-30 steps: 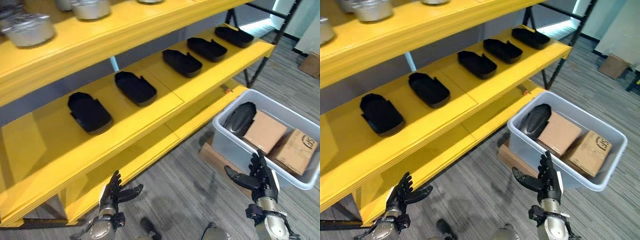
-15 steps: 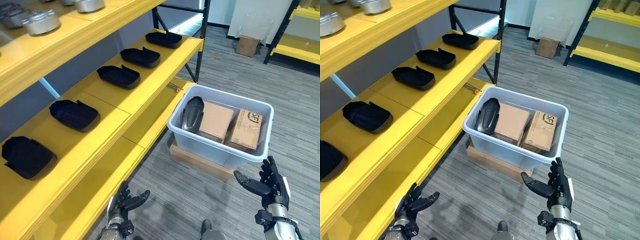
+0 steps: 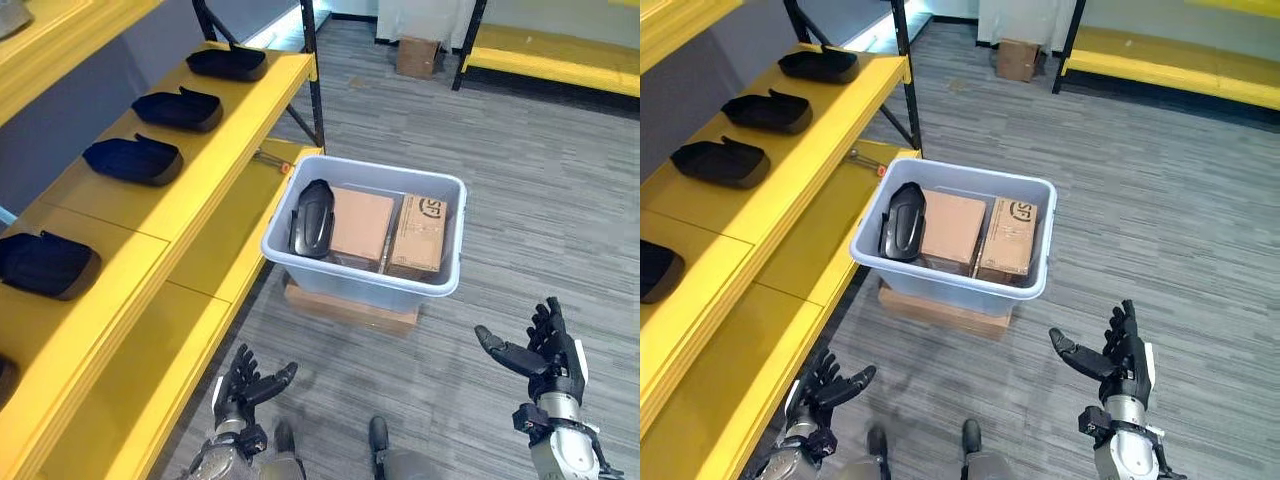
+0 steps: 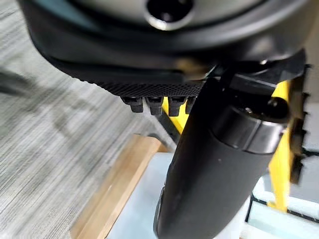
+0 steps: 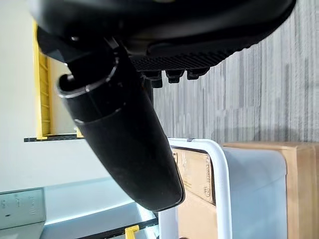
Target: Move parts from the plastic box to the shelf.
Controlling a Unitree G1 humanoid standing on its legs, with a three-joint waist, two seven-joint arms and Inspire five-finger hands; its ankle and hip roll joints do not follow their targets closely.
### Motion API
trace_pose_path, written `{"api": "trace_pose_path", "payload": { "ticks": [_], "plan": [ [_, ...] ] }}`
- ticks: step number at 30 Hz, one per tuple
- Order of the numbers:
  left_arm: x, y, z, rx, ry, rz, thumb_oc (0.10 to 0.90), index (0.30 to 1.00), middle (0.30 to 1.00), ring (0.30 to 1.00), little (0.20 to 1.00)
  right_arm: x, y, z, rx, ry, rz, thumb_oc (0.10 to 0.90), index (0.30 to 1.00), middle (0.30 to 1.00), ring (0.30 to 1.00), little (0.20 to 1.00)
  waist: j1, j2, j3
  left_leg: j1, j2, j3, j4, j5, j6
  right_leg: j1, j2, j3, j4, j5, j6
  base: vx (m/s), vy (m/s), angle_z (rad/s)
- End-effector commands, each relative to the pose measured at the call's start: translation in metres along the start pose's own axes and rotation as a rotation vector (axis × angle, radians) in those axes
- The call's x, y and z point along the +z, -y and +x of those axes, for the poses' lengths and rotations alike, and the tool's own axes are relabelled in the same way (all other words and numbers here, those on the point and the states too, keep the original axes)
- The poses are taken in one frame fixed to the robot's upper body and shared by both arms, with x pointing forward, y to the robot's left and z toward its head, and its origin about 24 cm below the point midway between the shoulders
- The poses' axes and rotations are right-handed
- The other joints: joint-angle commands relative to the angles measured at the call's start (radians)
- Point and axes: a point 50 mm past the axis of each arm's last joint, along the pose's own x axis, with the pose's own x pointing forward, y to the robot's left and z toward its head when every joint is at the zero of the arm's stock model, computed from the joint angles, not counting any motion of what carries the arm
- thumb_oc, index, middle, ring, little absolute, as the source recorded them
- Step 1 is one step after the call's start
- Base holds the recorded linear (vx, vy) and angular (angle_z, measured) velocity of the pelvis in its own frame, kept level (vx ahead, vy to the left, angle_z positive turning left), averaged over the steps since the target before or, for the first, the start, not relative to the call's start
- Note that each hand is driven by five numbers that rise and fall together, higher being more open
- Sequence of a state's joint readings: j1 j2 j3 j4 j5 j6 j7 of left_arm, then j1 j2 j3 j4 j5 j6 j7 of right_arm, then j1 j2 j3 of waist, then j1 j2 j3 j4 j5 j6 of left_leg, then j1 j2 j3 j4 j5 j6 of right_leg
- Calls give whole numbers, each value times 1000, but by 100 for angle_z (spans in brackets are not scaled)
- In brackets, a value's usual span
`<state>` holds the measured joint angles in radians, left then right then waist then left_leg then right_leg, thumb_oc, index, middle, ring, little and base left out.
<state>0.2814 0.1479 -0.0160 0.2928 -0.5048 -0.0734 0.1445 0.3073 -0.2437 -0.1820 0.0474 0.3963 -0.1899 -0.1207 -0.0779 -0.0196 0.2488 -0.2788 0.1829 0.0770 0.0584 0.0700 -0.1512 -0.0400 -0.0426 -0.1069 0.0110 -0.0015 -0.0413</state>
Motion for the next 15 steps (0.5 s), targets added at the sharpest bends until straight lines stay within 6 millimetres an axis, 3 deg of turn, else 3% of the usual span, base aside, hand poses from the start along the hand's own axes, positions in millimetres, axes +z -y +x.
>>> {"api": "trace_pose_path", "payload": {
  "ticks": [1, 5, 7, 15],
  "plan": [
    [51, -9, 0, -7, 248, 5, 900, 1000, 1000, 1000, 1000, 53, -9, 14, 81, 273, 5, 900, 1000, 1000, 1000, 1000, 50, 19, 7, -10, 54, -6, -109, 222, 6, 77, -3, -3, 21, -88, 95, 149, 123, -45],
    [42, -3, -1, -19, 218, -32, 900, 1000, 1000, 1000, 1000, 53, -18, 14, 125, 271, 5, 900, 1000, 1000, 1000, 1000, 59, 48, -17, 33, 56, -65, -146, 226, -6, 142, -1, 81, 19, -129, 108, 282, 277, -63],
    [43, 0, -1, -30, 220, -39, 900, 1000, 1000, 1000, 1000, 51, -20, 13, 136, 260, 14, 900, 1000, 1000, 1000, 1000, 56, 49, -32, 45, 54, -42, -135, 220, -7, 159, -23, 81, 4, -130, 117, 228, 269, -94],
    [66, 1, 6, -46, 289, 7, 900, 1000, 1000, 1000, 1000, 52, -30, 16, 145, 262, 31, 900, 1000, 1000, 1000, 1000, 63, -18, -63, -6, -13, 36, 73, 66, 72, 146, -129, 105, 55, -129, 175, 166, 200, -38]
  ]
}}
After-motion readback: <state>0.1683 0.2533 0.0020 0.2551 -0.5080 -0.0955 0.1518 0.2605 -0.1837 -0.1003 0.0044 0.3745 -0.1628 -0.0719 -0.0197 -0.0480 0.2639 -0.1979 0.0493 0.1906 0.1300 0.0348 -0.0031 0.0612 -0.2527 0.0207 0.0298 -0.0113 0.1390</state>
